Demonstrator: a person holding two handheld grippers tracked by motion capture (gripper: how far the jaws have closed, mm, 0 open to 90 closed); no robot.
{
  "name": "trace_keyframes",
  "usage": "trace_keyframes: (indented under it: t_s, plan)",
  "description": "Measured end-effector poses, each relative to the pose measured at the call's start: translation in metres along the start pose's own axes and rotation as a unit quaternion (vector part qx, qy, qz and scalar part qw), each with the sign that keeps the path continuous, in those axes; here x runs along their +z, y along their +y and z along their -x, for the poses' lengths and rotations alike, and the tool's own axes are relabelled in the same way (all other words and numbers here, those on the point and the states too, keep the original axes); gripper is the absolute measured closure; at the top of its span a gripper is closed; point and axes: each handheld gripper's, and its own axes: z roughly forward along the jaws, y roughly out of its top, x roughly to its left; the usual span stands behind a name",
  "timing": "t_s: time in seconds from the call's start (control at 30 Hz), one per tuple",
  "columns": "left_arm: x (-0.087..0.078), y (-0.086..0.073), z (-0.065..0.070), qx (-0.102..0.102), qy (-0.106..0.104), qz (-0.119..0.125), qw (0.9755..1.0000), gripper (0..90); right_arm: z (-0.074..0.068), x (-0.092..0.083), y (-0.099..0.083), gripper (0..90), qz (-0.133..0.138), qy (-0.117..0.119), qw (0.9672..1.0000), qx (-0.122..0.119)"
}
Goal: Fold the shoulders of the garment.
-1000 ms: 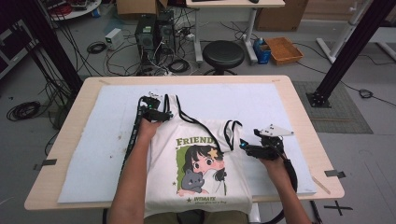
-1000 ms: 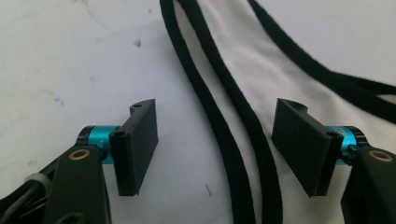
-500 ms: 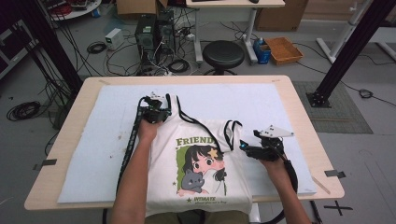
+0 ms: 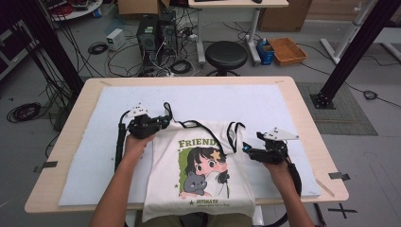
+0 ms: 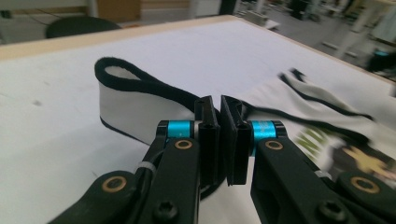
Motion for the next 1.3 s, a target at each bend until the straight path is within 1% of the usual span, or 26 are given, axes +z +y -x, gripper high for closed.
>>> trace_keyframes:
  t_s: [0.07, 0.1, 0.13, 0.17, 0.2, 0.23, 0.3, 0.33, 0.37, 0.43, 0.5, 0.53, 0.6, 0.63, 0.67, 0.73, 0.8, 0.87, 0.93, 1.0, 1.07, 1.13, 1.2, 1.23, 1.27, 1.3]
  plan:
    - [-0.004, -0.003, 0.003, -0.003, -0.010, -0.008, 0.9999, 85.0, 0.001, 0.000, 0.000, 28.0, 0.000, 0.002, 1.0000, 0.003]
    - [-0.008, -0.004, 0.008, -0.003, -0.023, -0.037, 0.9990, 83.7, 0.000, 0.000, 0.000, 28.0, -0.001, 0.002, 1.0000, 0.005]
    - [-0.009, -0.003, 0.010, -0.005, -0.008, -0.046, 0.9989, 77.4, 0.001, 0.000, 0.000, 28.0, 0.000, 0.002, 1.0000, 0.004]
    - [-0.009, 0.000, 0.011, -0.014, 0.019, -0.045, 0.9987, 60.9, 0.001, 0.001, 0.000, 28.0, 0.000, 0.002, 1.0000, 0.006]
    - [-0.010, 0.003, 0.010, -0.022, 0.046, -0.043, 0.9978, 51.2, 0.000, 0.001, 0.000, 28.0, -0.001, 0.003, 1.0000, 0.007]
    - [-0.011, 0.007, 0.008, -0.029, 0.070, -0.040, 0.9963, 49.1, 0.000, 0.002, 0.000, 28.0, -0.001, 0.003, 1.0000, 0.006]
    - [-0.009, 0.013, 0.001, -0.054, 0.115, -0.040, 0.9911, 40.3, -0.002, 0.002, 0.000, 28.0, -0.002, 0.005, 1.0000, 0.003]
    - [-0.009, 0.013, 0.001, -0.054, 0.115, -0.040, 0.9911, 37.0, -0.002, 0.002, 0.000, 28.0, -0.002, 0.005, 1.0000, 0.003]
    - [-0.001, 0.015, -0.008, -0.078, 0.133, -0.062, 0.9861, 36.4, -0.002, 0.003, 0.001, 28.0, -0.001, 0.005, 1.0000, -0.002]
    - [0.012, 0.013, -0.016, -0.103, 0.159, -0.106, 0.9762, 36.0, -0.003, 0.004, 0.000, 28.0, -0.003, 0.005, 1.0000, -0.001]
    - [0.024, 0.009, -0.021, -0.122, 0.167, -0.149, 0.9670, 35.0, -0.003, 0.004, 0.000, 28.0, -0.004, 0.006, 1.0000, -0.004]
    - [0.028, 0.006, -0.023, -0.123, 0.173, -0.162, 0.9637, 35.0, -0.003, 0.004, 0.000, 28.0, -0.004, 0.006, 1.0000, -0.004]
    - [0.030, 0.005, -0.024, -0.117, 0.168, -0.167, 0.9646, 36.3, -0.002, 0.004, 0.000, 28.0, -0.005, 0.006, 1.0000, -0.001]
    - [0.030, 0.003, -0.024, -0.108, 0.153, -0.157, 0.9696, 53.5, -0.002, 0.003, -0.001, 28.0, -0.006, 0.008, 1.0000, 0.000]
    - [0.029, 0.003, -0.020, -0.084, 0.144, -0.131, 0.9772, 61.5, -0.001, 0.003, -0.001, 28.0, -0.006, 0.006, 1.0000, 0.000]
    - [0.027, 0.005, -0.013, -0.044, 0.133, -0.118, 0.9831, 74.1, 0.000, 0.004, -0.001, 28.0, -0.006, 0.006, 1.0000, -0.001]
    - [0.023, 0.007, -0.007, -0.011, 0.117, -0.105, 0.9875, 82.4, 0.000, 0.004, -0.001, 28.0, -0.007, 0.005, 1.0000, 0.001]
    - [0.017, 0.009, -0.001, 0.008, 0.089, -0.091, 0.9918, 84.0, -0.001, 0.005, -0.001, 28.0, -0.008, 0.006, 0.9999, 0.001]
    - [0.010, 0.009, 0.007, 0.021, 0.048, -0.067, 0.9964, 84.1, -0.003, 0.005, -0.001, 28.0, -0.008, 0.008, 0.9999, -0.004]
    - [0.001, 0.008, 0.019, 0.042, 0.016, -0.047, 0.9979, 84.0, -0.004, 0.004, -0.001, 28.0, -0.007, 0.008, 0.9999, -0.005]
    - [-0.007, 0.005, 0.032, 0.056, -0.024, -0.033, 0.9976, 84.0, -0.005, 0.004, 0.000, 28.0, -0.008, 0.009, 0.9999, -0.003]
    - [-0.014, 0.001, 0.045, 0.073, -0.054, -0.031, 0.9954, 83.9, -0.007, 0.005, 0.000, 28.0, -0.010, 0.010, 0.9999, -0.002]
    - [-0.018, -0.003, 0.057, 0.080, -0.088, -0.033, 0.9924, 83.4, -0.009, 0.005, 0.000, 28.0, -0.012, 0.012, 0.9998, -0.006]
    - [-0.020, -0.006, 0.063, 0.082, -0.101, -0.037, 0.9907, 80.6, -0.010, 0.005, 0.000, 28.0, -0.014, 0.012, 0.9998, -0.008]
    - [-0.021, -0.008, 0.068, 0.078, -0.101, -0.045, 0.9908, 69.9, -0.010, 0.005, -0.001, 28.0, -0.015, 0.012, 0.9998, -0.010]
    - [-0.024, -0.010, 0.072, 0.067, -0.093, -0.053, 0.9920, 55.8, -0.011, 0.004, -0.001, 28.0, -0.016, 0.011, 0.9998, -0.009]
